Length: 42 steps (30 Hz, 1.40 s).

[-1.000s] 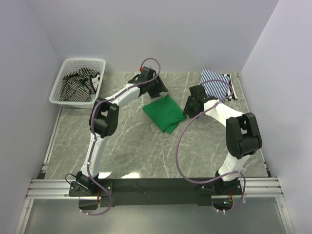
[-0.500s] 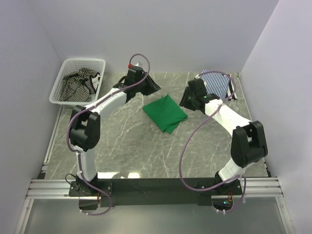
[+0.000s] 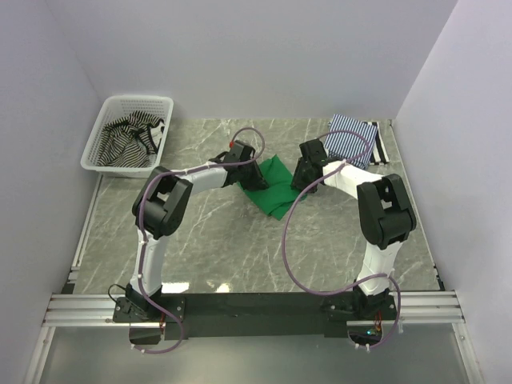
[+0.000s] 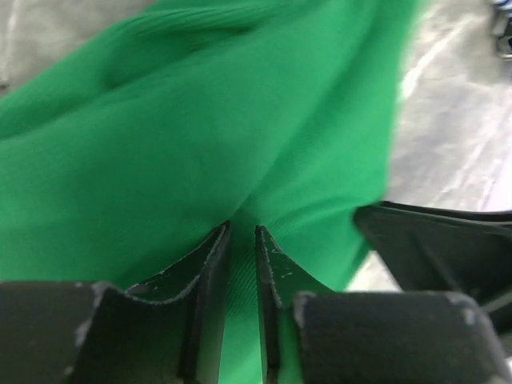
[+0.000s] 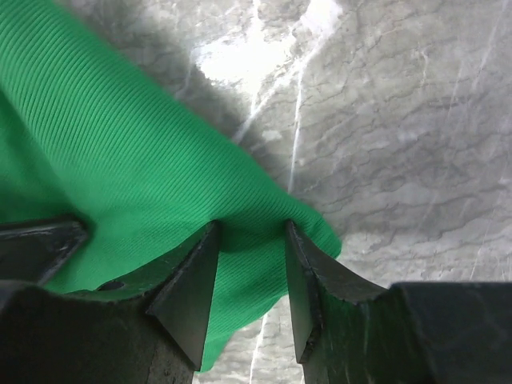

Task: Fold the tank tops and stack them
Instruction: Fold the tank top

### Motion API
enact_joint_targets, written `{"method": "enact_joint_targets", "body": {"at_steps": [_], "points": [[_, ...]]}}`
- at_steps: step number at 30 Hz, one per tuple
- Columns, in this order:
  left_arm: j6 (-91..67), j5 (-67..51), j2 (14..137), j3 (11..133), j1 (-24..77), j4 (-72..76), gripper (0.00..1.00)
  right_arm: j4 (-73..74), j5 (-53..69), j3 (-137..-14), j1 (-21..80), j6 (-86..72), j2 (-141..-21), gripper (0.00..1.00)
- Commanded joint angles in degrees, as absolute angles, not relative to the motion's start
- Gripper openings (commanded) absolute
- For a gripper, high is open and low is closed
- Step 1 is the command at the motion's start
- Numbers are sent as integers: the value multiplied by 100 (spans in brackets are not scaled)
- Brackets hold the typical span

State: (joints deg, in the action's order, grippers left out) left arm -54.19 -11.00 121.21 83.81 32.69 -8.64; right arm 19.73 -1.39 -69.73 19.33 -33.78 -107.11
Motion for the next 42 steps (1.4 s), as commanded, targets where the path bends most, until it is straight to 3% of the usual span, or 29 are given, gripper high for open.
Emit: {"method": "enact_joint_targets", "body": {"at_steps": [1, 7, 15, 21, 25, 29, 33, 37, 42], "points": [[-5317, -1230, 12146, 8306, 3261, -756, 25, 1872, -158, -6961, 1855, -3428, -10775, 46], [-5493, -1116, 12024, 7999, 3453, -686, 29, 2100, -80, -7469, 1793, -3331, -11090, 46], [-6933, -1072, 11277, 6751, 4015, 394, 36, 2644, 378, -8822, 1837, -2954, -11960, 46], [-7014, -1125, 11066, 7119, 4377, 274, 48, 2988, 387, -9771, 1872, -2611, -12147, 48], [-6690, -976, 10776, 7154, 4123, 18, 52, 3129, -217, -9827, 1846, -2636, -11552, 53], [-5963, -836, 10600, 7505, 3727, -666, 52, 2770, -641, -8959, 1846, -3135, -10321, 59], [-4617, -484, 11073, 8620, 3568, -1765, 46, 2119, -414, -6898, 1942, -3839, -8889, 59], [-3588, -300, 11522, 9350, 3551, -2442, 42, 1636, -439, -5224, 2424, -4621, -7562, 60], [-2998, 490, 11918, 9484, 3691, -2873, 38, 1055, -782, -3704, 3400, -5922, -6796, 61]]}}
